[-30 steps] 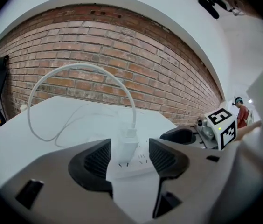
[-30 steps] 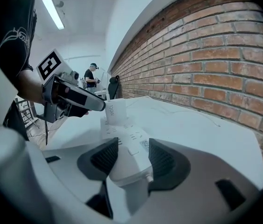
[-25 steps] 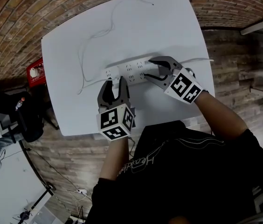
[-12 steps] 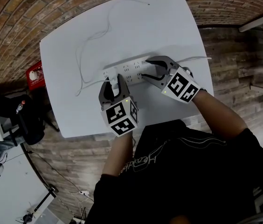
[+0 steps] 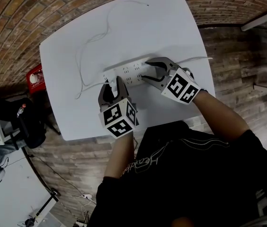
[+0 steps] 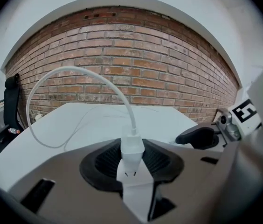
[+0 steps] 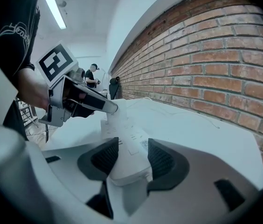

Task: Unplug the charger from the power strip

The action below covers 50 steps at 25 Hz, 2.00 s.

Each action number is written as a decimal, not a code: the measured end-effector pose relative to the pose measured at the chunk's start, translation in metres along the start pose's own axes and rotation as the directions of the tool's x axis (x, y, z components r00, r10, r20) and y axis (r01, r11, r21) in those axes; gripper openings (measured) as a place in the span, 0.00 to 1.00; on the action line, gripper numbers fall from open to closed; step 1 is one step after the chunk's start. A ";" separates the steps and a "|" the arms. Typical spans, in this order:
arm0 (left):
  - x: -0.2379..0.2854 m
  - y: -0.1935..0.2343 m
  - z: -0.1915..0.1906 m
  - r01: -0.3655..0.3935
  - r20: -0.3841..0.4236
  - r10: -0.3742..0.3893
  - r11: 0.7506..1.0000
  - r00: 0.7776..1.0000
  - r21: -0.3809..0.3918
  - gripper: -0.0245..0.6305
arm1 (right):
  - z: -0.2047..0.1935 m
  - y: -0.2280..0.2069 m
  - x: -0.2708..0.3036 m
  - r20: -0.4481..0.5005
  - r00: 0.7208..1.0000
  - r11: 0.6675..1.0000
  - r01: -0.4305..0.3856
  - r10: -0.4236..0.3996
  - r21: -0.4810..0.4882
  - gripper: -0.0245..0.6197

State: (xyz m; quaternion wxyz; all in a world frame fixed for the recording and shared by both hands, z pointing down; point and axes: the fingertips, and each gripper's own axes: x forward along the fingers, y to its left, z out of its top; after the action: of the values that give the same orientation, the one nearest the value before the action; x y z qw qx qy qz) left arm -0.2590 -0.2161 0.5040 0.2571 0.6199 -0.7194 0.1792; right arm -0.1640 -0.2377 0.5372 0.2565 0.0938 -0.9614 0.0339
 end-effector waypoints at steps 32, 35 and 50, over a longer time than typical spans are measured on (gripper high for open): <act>0.001 0.003 0.002 0.017 -0.010 -0.017 0.999 1.000 -0.032 0.24 | 0.000 0.000 0.001 0.001 1.000 1.000 -0.005 0.005 -0.003 0.31; -0.001 -0.001 0.003 -0.016 -0.004 0.016 0.998 1.000 0.054 0.24 | 0.000 0.000 0.001 0.004 1.000 1.000 -0.003 0.003 -0.003 0.31; -0.006 -0.004 0.004 -0.006 -0.004 0.007 0.993 1.000 0.122 0.25 | 0.001 0.001 0.001 0.007 1.000 1.000 -0.001 0.001 0.000 0.31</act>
State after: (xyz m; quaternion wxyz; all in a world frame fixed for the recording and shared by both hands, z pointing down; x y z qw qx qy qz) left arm -0.2554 -0.2139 0.4967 0.2198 0.6317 -0.7085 0.2251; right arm -0.1650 -0.2372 0.5369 0.2531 0.0934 -0.9623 0.0334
